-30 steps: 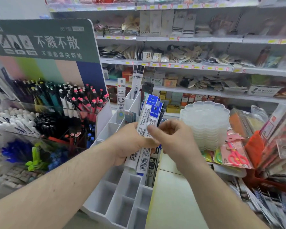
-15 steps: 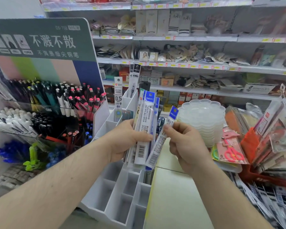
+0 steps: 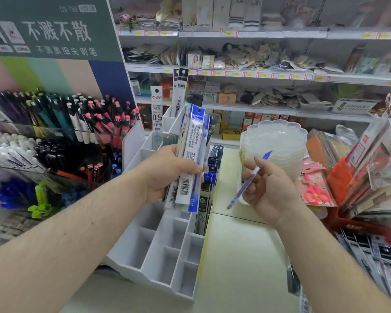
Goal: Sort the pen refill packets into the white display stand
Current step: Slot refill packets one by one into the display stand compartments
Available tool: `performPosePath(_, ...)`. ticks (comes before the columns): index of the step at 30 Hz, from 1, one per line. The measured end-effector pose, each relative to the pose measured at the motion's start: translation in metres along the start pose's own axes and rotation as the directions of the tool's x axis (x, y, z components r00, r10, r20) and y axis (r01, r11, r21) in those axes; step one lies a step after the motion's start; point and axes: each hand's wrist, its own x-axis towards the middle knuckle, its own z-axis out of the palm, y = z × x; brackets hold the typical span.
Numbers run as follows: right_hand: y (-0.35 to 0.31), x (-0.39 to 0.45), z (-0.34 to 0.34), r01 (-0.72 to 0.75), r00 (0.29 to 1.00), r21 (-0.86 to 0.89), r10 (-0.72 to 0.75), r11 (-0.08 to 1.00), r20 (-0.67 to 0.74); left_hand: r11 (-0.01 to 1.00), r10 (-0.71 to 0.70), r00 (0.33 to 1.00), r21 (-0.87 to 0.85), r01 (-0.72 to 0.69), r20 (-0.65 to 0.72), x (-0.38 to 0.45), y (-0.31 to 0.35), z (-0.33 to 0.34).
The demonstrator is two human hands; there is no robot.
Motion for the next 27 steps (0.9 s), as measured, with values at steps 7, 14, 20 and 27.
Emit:
performPosePath(7, 0.023, 0.02, -0.02, 0.238, 0.953, -0.508, -0.3, 0.828, -0.042, 0.999, 0.002, 1.0, 0.039, -0.001, -0.016, -0.001, 0.0, 0.001)
performPosePath(14, 0.052, 0.066, -0.024, 0.316, 0.893, -0.769, -0.448, 0.556, 0.043, 0.999, -0.005, 1.0, 0.047, 0.006, -0.017, -0.002, 0.001, 0.002)
performPosePath(20, 0.081, 0.09, -0.01, 0.266, 0.935, -0.834, -0.34, 0.484, 0.101, 0.999, -0.004, 1.0, 0.054, 0.006, -0.025, -0.001, 0.0, 0.001)
performPosePath(27, 0.094, 0.089, -0.012, 0.23, 0.958, -0.962, -0.208, 0.148, 0.197, 0.999, -0.002, 1.0, 0.037, 0.003, -0.006, 0.0, -0.001, 0.0)
